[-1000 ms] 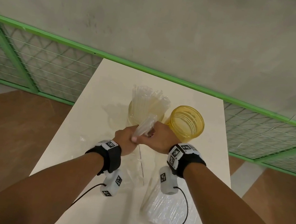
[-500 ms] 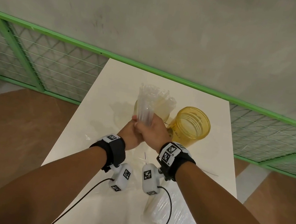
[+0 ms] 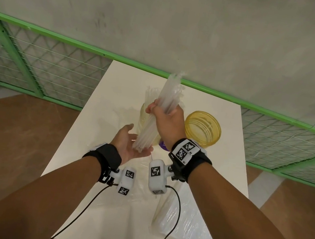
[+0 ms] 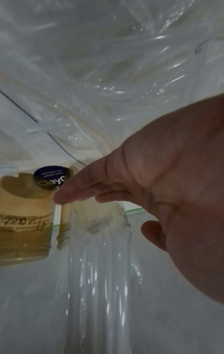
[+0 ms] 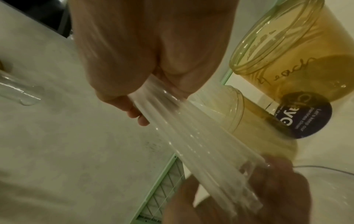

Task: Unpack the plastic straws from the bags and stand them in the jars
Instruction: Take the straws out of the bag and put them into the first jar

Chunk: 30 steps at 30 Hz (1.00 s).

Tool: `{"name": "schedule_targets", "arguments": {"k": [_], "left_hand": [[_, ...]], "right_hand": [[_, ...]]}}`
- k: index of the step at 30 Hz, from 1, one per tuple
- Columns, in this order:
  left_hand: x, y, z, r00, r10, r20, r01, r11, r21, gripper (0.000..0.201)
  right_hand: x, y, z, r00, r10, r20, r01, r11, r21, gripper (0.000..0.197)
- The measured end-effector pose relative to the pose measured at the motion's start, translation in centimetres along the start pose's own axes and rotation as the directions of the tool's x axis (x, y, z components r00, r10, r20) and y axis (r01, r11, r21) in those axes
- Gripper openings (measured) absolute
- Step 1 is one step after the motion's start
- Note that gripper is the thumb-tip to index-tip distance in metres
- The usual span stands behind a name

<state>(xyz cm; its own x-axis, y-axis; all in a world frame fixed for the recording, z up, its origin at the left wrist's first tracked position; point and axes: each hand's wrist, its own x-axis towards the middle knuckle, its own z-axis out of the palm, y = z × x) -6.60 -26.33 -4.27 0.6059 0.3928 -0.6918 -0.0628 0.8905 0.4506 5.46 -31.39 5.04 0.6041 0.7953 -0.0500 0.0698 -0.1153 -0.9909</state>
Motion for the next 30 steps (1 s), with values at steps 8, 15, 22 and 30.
{"name": "schedule_targets", "arguments": {"k": [8, 15, 22, 30], "left_hand": [[-0.7, -0.5, 2.2, 0.996, 0.084, 0.016, -0.086, 0.977, 0.195, 0.028], [-0.6, -0.7, 1.7, 0.997, 0.079, 0.012, -0.079, 0.953, 0.292, 0.040], [-0.1, 0.1, 1.8, 0.969, 0.223, -0.107, -0.156, 0.886, 0.436, 0.039], [1.4, 1.9, 1.9, 0.935, 0.350, -0.054, -0.183, 0.608, 0.772, 0.038]], "right_hand": [[-2.0, 2.0, 0.8, 0.995, 0.076, 0.064, -0.072, 0.996, -0.048, 0.015], [-2.2, 1.9, -0.2, 0.987, 0.105, 0.121, -0.096, 0.992, -0.083, 0.015], [-1.1, 1.8, -2.0, 0.988, 0.092, 0.125, -0.051, 0.954, -0.296, 0.024], [0.6, 0.0, -2.8, 1.000, 0.010, -0.022, -0.016, 0.958, -0.288, 0.018]]}}
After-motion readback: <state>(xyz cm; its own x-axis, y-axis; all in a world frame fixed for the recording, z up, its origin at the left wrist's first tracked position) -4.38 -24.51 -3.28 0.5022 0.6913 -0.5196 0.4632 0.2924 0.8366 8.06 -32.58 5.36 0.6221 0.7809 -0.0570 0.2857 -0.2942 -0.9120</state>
